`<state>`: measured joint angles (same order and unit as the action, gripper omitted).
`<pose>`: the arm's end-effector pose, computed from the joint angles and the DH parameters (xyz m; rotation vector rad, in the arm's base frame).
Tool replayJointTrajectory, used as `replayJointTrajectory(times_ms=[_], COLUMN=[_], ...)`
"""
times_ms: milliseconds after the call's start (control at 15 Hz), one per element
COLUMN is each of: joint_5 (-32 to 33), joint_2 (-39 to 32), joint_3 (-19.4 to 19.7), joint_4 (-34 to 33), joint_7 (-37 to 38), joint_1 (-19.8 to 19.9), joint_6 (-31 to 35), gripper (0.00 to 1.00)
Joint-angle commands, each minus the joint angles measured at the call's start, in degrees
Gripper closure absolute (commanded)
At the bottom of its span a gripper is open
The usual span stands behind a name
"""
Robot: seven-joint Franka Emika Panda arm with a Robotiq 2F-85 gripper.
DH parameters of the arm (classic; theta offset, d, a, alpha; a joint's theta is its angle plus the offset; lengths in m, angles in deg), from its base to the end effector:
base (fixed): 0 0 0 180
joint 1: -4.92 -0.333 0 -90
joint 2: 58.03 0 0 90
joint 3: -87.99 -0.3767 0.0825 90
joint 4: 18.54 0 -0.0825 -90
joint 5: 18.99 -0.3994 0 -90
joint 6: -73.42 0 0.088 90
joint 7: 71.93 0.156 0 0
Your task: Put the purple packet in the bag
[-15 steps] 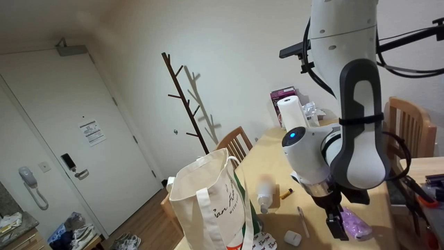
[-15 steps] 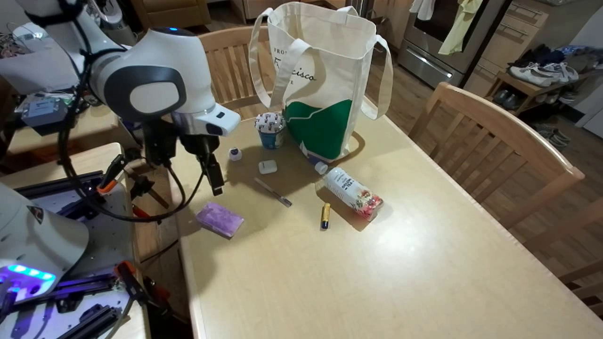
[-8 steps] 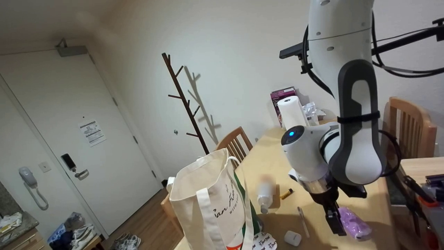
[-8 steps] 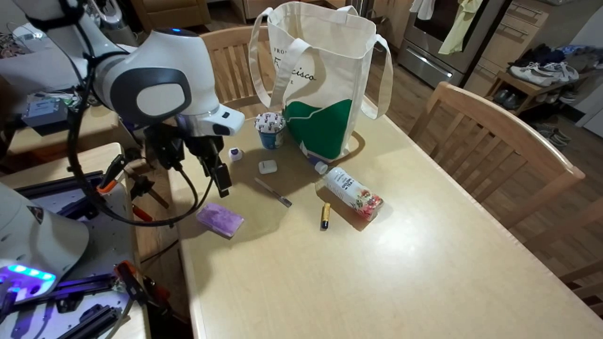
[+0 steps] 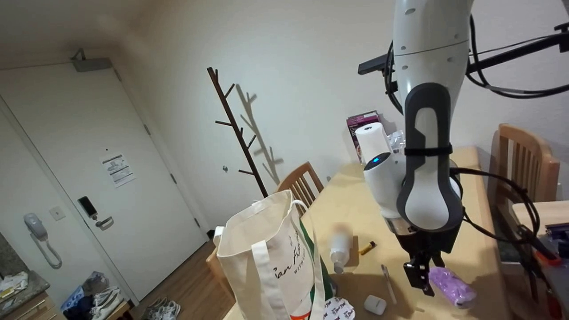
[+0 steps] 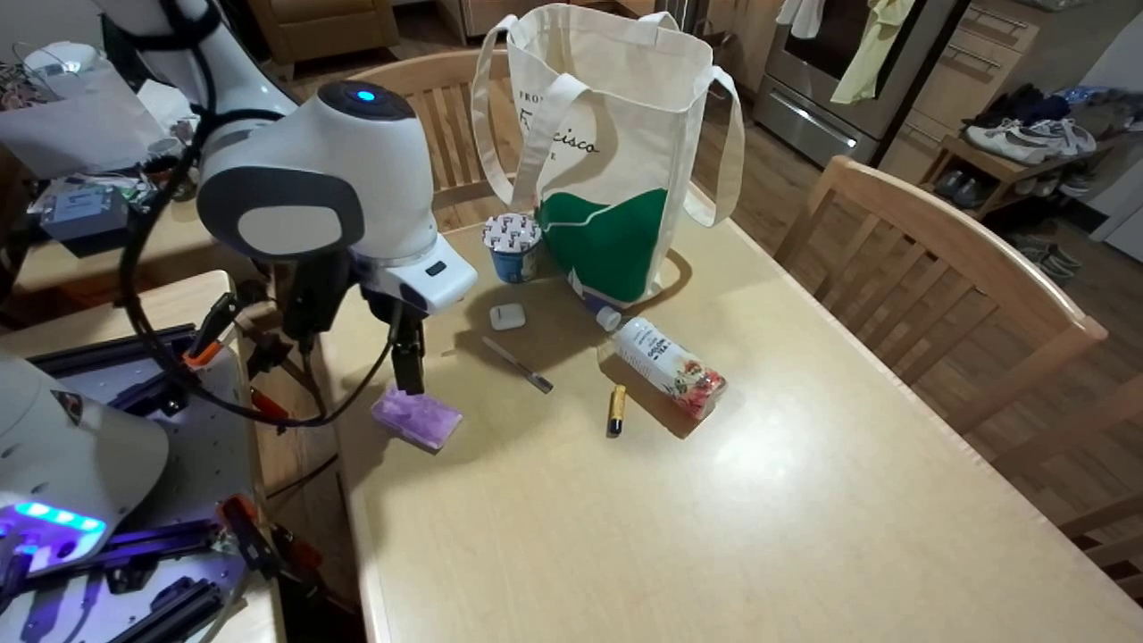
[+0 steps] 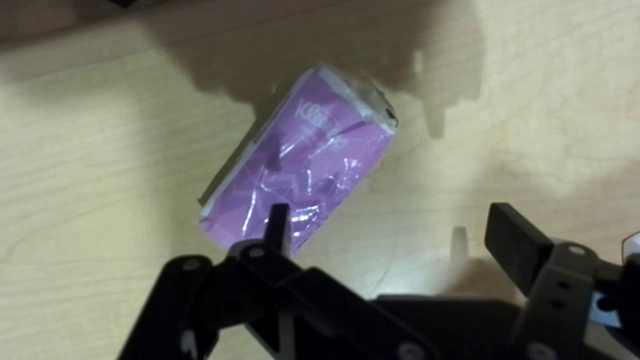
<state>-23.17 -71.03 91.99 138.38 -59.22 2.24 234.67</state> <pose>0.3795 -0.0136 0.1355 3.0817 -0.4896 -0.2339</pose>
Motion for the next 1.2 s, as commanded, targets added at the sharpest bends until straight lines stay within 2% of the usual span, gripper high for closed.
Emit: replayJointTrajectory(times_ms=[0, 133, 200, 467, 667, 933, 1067, 1133], joint_5=[-0.74, -1.26, -0.87, -6.47, -18.27, -30.96, -38.68, -41.51], joint_2=[-0.42, -0.97, -1.29, -2.14, -4.73, -9.03, -10.51, -11.13], joint_3=[-0.83, -1.06, 1.84, 0.94, -4.23, -7.37, -9.21, -9.83], joint_4=[-0.11, -0.21, -0.48, 1.6, 2.7, 2.19, 2.13, 2.13], joint_7=[0.13, 0.11, 8.0, 14.57, 13.52, 16.48, 15.88, 14.56], joint_1=[0.57, 0.61, -1.44, -0.53, 2.88, 2.57, 2.55, 2.34], joint_6=[0.32, 0.77, -0.55, 2.11, 3.96, 5.12, 8.26, 10.2], gripper=[0.0, 0.0, 0.0, 0.0, 0.0, 0.0, 0.0, 0.25])
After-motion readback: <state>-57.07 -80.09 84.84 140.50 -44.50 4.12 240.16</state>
